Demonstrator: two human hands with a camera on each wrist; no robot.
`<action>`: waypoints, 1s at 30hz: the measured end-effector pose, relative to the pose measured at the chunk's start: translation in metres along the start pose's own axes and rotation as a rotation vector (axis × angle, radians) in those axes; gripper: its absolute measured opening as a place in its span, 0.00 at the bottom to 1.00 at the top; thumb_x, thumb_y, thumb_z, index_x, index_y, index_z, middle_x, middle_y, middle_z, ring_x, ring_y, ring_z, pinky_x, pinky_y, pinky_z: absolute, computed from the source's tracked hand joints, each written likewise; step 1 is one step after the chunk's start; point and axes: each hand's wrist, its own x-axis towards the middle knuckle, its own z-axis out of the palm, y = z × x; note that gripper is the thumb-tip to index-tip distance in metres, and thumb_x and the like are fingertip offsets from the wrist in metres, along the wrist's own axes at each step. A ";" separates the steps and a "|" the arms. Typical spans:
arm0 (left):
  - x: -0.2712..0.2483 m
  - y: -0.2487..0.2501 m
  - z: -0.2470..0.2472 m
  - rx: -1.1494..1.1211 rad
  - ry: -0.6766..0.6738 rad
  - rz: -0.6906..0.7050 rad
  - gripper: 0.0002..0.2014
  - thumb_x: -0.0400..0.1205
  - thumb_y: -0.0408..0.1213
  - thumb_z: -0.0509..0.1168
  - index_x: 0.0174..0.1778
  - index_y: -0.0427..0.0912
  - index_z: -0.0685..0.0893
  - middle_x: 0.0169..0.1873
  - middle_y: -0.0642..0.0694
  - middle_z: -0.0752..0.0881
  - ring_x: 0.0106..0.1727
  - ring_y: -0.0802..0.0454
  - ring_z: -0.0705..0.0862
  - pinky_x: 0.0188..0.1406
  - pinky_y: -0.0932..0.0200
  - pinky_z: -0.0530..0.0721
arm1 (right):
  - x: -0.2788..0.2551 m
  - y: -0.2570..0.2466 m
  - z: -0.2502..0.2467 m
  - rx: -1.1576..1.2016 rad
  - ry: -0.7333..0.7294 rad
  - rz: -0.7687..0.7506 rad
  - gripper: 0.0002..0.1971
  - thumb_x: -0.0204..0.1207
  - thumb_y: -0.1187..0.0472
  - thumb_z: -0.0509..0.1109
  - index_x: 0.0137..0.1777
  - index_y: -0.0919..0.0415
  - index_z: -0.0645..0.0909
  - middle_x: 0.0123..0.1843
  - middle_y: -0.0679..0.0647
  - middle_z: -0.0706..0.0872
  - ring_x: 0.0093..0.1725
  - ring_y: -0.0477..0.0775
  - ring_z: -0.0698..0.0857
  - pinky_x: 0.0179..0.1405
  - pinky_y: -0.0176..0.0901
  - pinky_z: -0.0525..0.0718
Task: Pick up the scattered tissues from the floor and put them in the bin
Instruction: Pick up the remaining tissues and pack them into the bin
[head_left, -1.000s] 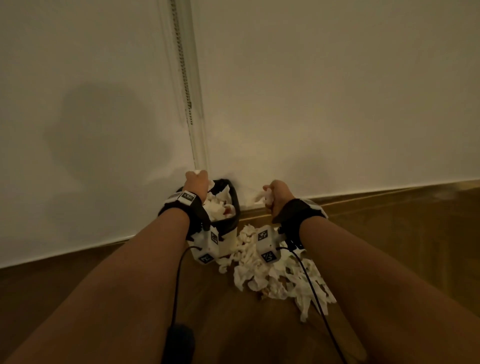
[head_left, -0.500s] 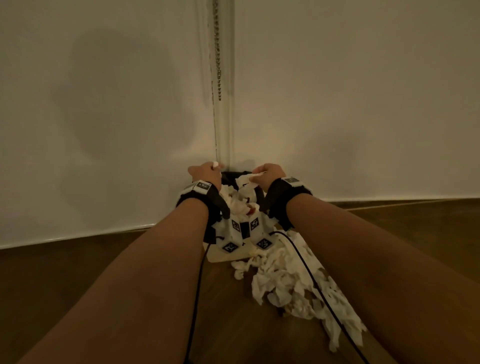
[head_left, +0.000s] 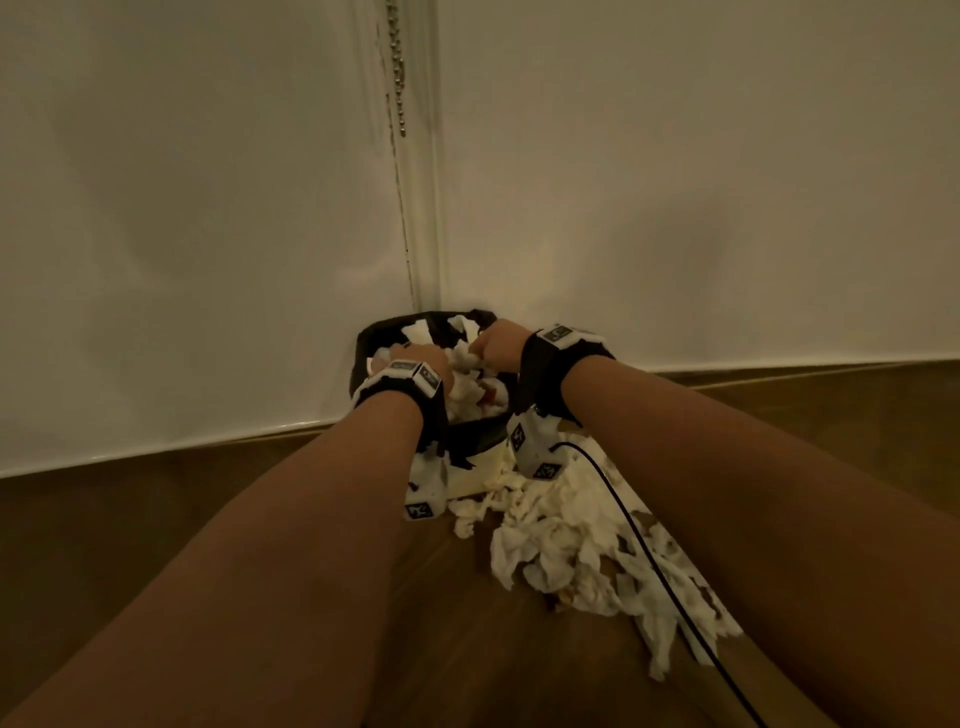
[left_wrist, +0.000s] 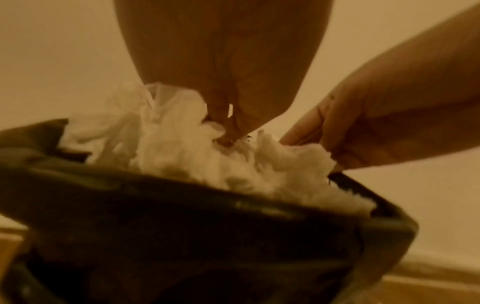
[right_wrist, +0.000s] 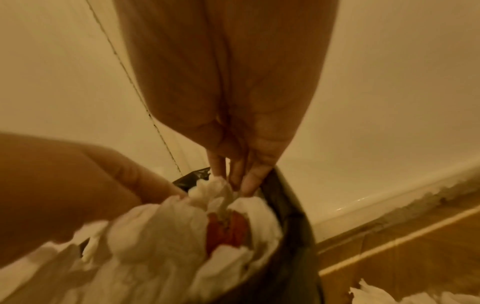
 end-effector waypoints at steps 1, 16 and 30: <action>-0.003 0.000 0.006 0.059 0.031 0.019 0.32 0.81 0.45 0.56 0.82 0.45 0.56 0.79 0.38 0.62 0.77 0.33 0.63 0.75 0.37 0.65 | -0.003 0.003 -0.002 0.009 0.000 -0.009 0.20 0.80 0.69 0.60 0.72 0.66 0.75 0.70 0.64 0.79 0.69 0.63 0.77 0.72 0.53 0.74; -0.078 0.065 0.008 -0.327 0.667 0.611 0.08 0.79 0.33 0.58 0.52 0.42 0.77 0.51 0.43 0.77 0.44 0.45 0.78 0.42 0.54 0.73 | -0.067 0.132 0.015 0.429 0.509 0.225 0.17 0.76 0.73 0.56 0.53 0.62 0.87 0.57 0.62 0.87 0.57 0.60 0.84 0.61 0.50 0.82; -0.099 0.129 0.150 -0.087 -0.120 0.445 0.13 0.83 0.42 0.56 0.57 0.60 0.83 0.73 0.45 0.67 0.75 0.42 0.65 0.71 0.40 0.70 | -0.112 0.250 0.080 0.314 0.348 0.580 0.14 0.80 0.68 0.57 0.54 0.57 0.84 0.63 0.59 0.82 0.61 0.62 0.81 0.59 0.50 0.82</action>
